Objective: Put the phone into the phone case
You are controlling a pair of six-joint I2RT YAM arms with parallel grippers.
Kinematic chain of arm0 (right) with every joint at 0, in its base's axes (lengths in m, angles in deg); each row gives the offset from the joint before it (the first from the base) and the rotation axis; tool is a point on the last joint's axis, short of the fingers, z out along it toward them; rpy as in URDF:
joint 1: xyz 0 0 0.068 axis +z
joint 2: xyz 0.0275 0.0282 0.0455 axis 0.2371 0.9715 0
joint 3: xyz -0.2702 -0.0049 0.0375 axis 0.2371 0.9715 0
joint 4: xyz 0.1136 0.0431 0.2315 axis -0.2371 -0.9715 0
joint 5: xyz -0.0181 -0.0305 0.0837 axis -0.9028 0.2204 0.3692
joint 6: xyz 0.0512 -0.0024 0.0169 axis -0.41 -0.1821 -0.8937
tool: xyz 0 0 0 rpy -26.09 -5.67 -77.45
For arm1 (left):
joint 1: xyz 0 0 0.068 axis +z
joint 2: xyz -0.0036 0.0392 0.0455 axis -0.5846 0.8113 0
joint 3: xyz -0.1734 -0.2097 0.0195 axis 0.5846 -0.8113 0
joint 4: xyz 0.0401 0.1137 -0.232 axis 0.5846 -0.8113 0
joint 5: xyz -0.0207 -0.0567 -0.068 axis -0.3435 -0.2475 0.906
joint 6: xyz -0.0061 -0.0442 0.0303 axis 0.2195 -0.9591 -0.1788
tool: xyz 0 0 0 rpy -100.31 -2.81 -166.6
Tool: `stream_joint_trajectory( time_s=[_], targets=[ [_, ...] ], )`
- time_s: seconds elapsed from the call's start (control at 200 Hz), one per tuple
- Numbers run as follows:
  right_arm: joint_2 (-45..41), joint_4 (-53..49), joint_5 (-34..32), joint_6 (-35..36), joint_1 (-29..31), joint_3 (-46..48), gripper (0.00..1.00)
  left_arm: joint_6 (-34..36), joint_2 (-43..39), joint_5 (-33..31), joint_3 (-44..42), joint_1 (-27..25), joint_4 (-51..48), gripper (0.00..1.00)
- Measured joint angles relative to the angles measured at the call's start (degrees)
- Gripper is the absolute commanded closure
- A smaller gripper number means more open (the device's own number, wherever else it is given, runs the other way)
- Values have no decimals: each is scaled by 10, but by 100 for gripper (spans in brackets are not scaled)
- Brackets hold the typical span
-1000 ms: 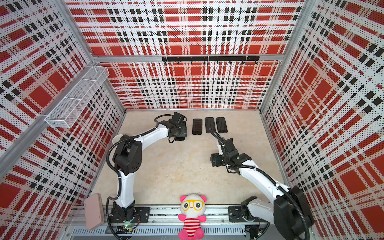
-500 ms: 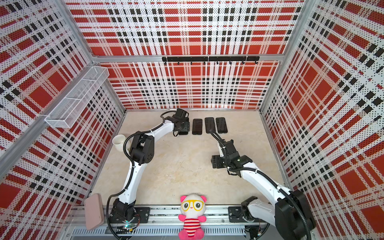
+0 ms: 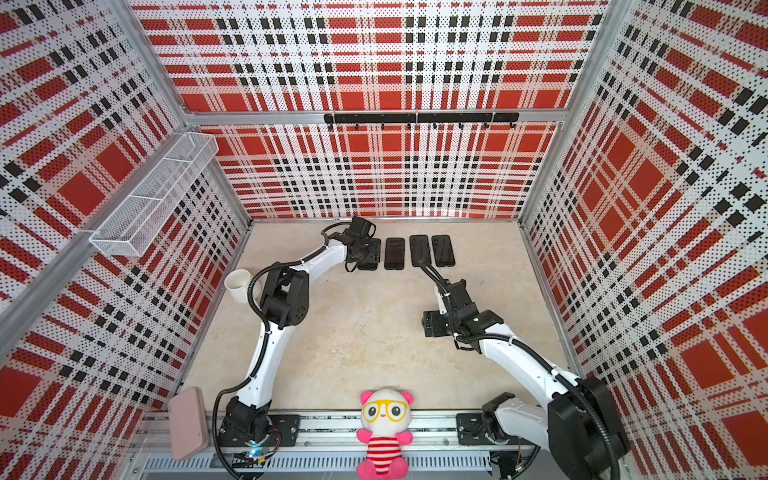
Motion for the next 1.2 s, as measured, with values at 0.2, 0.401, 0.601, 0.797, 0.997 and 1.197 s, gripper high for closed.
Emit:
stream_joint_trajectory(
  time_s=[0.2,0.401,0.601,0.797,0.997,1.197],
  targets=[
    [1,0,1,0,0,0,22,0,0,10,0,0,5,16],
    [1,7,7,2,0,0,21,8,-5,11,-3,0,6,11],
    [-11,9,14,7,0,0,0,33,-80,-14,-80,-5,31,8],
    [-50,6,-17,20,0,-11,0,58,-280,-81,-266,-28,129,6],
    [-93,16,-126,16,0,-49,0,78,-505,-181,-450,-52,231,2],
    [-114,88,-249,56,-2,-21,0,85,-660,-292,-659,-43,318,2]
  ],
)
